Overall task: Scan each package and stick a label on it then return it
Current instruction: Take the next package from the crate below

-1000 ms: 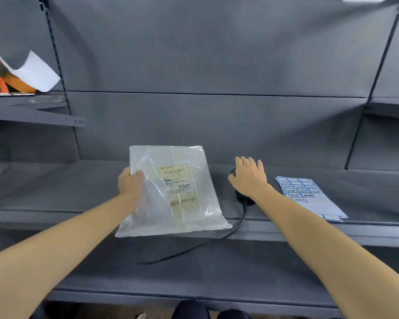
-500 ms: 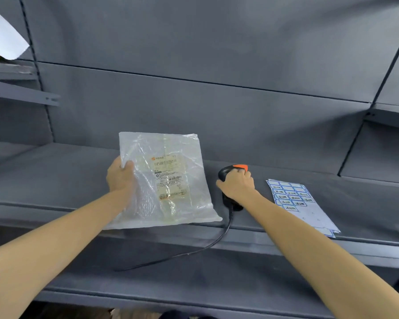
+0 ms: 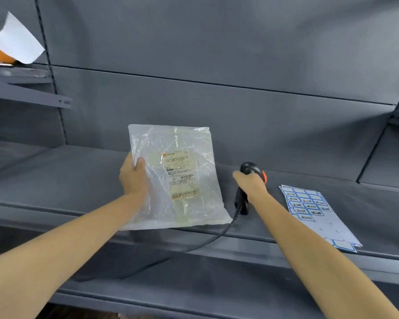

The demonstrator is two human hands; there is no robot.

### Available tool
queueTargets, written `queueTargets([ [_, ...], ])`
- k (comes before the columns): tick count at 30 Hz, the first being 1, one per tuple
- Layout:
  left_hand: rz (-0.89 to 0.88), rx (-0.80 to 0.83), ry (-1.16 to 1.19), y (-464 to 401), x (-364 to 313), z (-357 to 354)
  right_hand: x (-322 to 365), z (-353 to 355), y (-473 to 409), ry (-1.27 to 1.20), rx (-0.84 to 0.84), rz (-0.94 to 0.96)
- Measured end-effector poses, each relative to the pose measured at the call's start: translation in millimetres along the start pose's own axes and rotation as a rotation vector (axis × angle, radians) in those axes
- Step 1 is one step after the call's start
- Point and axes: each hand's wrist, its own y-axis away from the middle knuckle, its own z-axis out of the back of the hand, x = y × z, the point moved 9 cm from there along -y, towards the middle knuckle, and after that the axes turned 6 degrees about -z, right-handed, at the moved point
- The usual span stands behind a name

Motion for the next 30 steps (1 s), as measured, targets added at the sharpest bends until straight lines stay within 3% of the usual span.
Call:
queueTargets([
  [3,-0.024,0.02,0.021,3.8,-5.9,-9.9,11.1,-3.8,32.0,-0.459,0.116,0.033],
  [5,-0.042,0.032,0.024,7.8,-10.9,-17.7,17.7,-13.4,59.2,-0.534,0.198,0.126],
  [11,-0.062,0.062,0.0,13.1,-14.8,-28.7,22.6,-41.1,116.9,-0.481,0.355,0.372],
  [30,-0.094,0.083,0.021,16.2,-17.7,-25.6,27.8,-54.5,126.1,-0.506,0.385,0.401],
])
